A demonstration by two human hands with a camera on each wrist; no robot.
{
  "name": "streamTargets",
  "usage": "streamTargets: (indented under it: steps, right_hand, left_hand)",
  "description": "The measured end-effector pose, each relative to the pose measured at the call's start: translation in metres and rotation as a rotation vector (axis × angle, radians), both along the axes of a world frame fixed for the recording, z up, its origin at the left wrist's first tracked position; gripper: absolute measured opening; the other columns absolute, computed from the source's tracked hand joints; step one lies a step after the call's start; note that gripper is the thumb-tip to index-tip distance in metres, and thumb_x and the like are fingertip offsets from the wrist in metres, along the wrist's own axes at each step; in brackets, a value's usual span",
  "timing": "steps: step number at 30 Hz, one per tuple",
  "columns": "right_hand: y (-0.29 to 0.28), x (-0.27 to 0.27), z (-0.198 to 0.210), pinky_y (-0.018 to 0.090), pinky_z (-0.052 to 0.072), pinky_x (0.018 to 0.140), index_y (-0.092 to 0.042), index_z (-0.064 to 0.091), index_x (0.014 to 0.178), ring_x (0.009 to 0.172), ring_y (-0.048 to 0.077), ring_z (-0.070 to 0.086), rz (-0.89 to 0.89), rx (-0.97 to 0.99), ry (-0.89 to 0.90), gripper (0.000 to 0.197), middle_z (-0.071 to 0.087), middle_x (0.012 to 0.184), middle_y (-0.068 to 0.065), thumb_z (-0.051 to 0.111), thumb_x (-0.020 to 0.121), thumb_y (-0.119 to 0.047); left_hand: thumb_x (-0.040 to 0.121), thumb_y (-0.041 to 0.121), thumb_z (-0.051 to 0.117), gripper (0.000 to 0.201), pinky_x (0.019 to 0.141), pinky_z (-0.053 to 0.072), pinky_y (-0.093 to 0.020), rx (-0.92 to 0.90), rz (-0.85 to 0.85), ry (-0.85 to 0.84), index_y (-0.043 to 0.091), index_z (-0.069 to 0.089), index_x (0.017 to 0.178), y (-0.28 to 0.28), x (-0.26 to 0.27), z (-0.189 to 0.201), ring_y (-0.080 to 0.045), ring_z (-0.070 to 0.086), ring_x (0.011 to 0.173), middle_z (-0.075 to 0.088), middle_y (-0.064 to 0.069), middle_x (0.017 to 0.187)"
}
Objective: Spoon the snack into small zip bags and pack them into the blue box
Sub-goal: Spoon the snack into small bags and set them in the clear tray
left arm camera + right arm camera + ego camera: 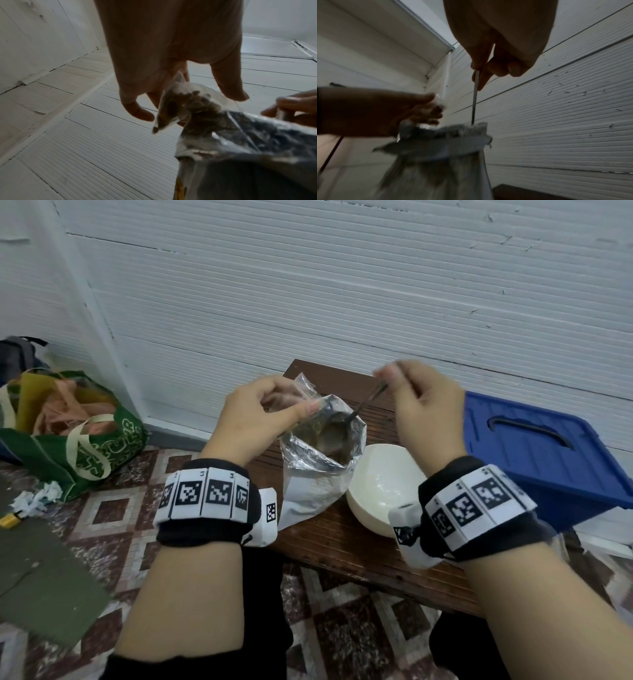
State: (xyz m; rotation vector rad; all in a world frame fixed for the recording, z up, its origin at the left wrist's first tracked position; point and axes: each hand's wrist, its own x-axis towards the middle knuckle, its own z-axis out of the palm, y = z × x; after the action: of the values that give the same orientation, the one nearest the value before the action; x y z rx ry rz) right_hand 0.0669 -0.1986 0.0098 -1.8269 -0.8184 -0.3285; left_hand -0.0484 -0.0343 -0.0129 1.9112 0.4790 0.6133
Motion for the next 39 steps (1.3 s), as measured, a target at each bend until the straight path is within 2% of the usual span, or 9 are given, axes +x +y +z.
streamTargets:
  steps: [2, 5, 10, 14, 19, 25, 30, 35, 39]
  right_hand:
    - [0.004, -0.004, -0.013, 0.008, 0.039, 0.058, -0.015, 0.074, 0.095, 0.063, -0.003, 0.056, 0.069, -0.108, -0.073, 0.016, 0.067, 0.073, -0.01, 0.058, 0.094, -0.017]
    - [0.008, -0.005, -0.034, 0.021, 0.038, 0.066, -0.015, 0.075, 0.097, 0.073, 0.018, 0.062, 0.078, -0.227, -0.215, 0.017, 0.071, 0.077, 0.005, 0.059, 0.091, -0.015]
    - [0.013, -0.01, -0.051, 0.023, 0.035, 0.065, -0.013, 0.075, 0.093, 0.069, 0.025, 0.059, 0.111, -0.33, -0.259, 0.023, 0.069, 0.072, 0.008, 0.054, 0.087, -0.019]
    - [0.011, -0.01, -0.051, 0.019, 0.042, 0.067, -0.009, 0.074, 0.093, 0.074, 0.02, 0.064, 0.094, -0.253, -0.108, 0.017, 0.073, 0.081, 0.006, 0.057, 0.091, -0.011]
    - [0.011, -0.011, -0.043, 0.002, 0.035, 0.061, -0.009, 0.073, 0.088, 0.06, -0.01, 0.054, 0.046, -0.181, 0.151, 0.019, 0.065, 0.068, -0.003, 0.055, 0.094, -0.012]
    - [0.008, -0.004, -0.035, 0.017, 0.046, 0.066, -0.012, 0.071, 0.082, 0.065, 0.012, 0.06, -0.122, -0.019, 0.328, 0.025, 0.069, 0.071, 0.002, 0.051, 0.096, -0.014]
    - [0.0, 0.006, -0.024, 0.003, 0.036, 0.051, -0.005, 0.072, 0.085, 0.052, -0.012, 0.052, -0.265, 0.075, 0.385, 0.028, 0.062, 0.066, -0.012, 0.048, 0.096, -0.015]
    - [-0.008, 0.017, -0.011, 0.011, 0.033, 0.047, -0.007, 0.073, 0.085, 0.04, -0.009, 0.046, -0.344, 0.113, 0.431, 0.028, 0.053, 0.042, -0.016, 0.048, 0.095, -0.016]
    - [-0.014, 0.025, 0.005, 0.004, 0.034, 0.047, -0.009, 0.072, 0.079, 0.049, -0.013, 0.05, -0.368, 0.138, 0.404, 0.03, 0.057, 0.057, -0.014, 0.047, 0.095, -0.014]
  left_hand:
    - [0.064, 0.054, 0.074, 0.035, 0.074, 0.039, -0.01, 0.032, 0.0, 0.021, 0.032, 0.065, 0.091, 0.0, 0.001, 0.0, 0.011, 0.061, 0.084, 0.07, 0.017, 0.081]
    - [0.071, 0.046, 0.077, 0.024, 0.067, 0.036, 0.001, 0.079, -0.034, 0.054, 0.036, 0.064, 0.088, 0.0, 0.001, 0.0, 0.02, 0.054, 0.077, 0.068, 0.017, 0.083]
    - [0.06, 0.06, 0.07, 0.044, 0.074, 0.034, -0.007, 0.098, -0.042, 0.057, 0.033, 0.066, 0.095, 0.001, 0.0, -0.001, 0.005, 0.06, 0.093, 0.069, 0.015, 0.089]
    - [0.06, 0.061, 0.07, 0.038, 0.074, 0.034, -0.01, 0.093, -0.048, 0.067, 0.038, 0.062, 0.089, 0.002, -0.001, -0.001, 0.003, 0.058, 0.098, 0.069, 0.012, 0.095]
    - [0.069, 0.051, 0.075, 0.032, 0.071, 0.03, -0.006, 0.089, -0.05, 0.087, 0.035, 0.062, 0.094, 0.001, -0.001, 0.0, 0.011, 0.053, 0.095, 0.068, 0.015, 0.093]
    - [0.064, 0.056, 0.073, 0.045, 0.082, 0.049, -0.02, 0.052, -0.008, 0.024, 0.029, 0.068, 0.1, 0.0, -0.002, 0.001, 0.002, 0.063, 0.091, 0.07, 0.015, 0.089]
    - [0.061, 0.059, 0.073, 0.058, 0.089, 0.056, -0.036, 0.03, 0.038, -0.024, 0.024, 0.07, 0.107, 0.003, -0.005, 0.003, -0.005, 0.068, 0.093, 0.073, 0.01, 0.095]
    - [0.071, 0.04, 0.079, 0.024, 0.064, 0.047, -0.011, 0.102, 0.038, 0.039, 0.039, 0.061, 0.086, 0.005, -0.01, 0.006, 0.019, 0.057, 0.068, 0.064, 0.024, 0.073]
    - [0.064, 0.037, 0.083, 0.032, 0.06, 0.045, -0.003, 0.113, 0.012, 0.044, 0.036, 0.064, 0.09, 0.004, -0.01, 0.007, 0.016, 0.059, 0.07, 0.067, 0.021, 0.073]
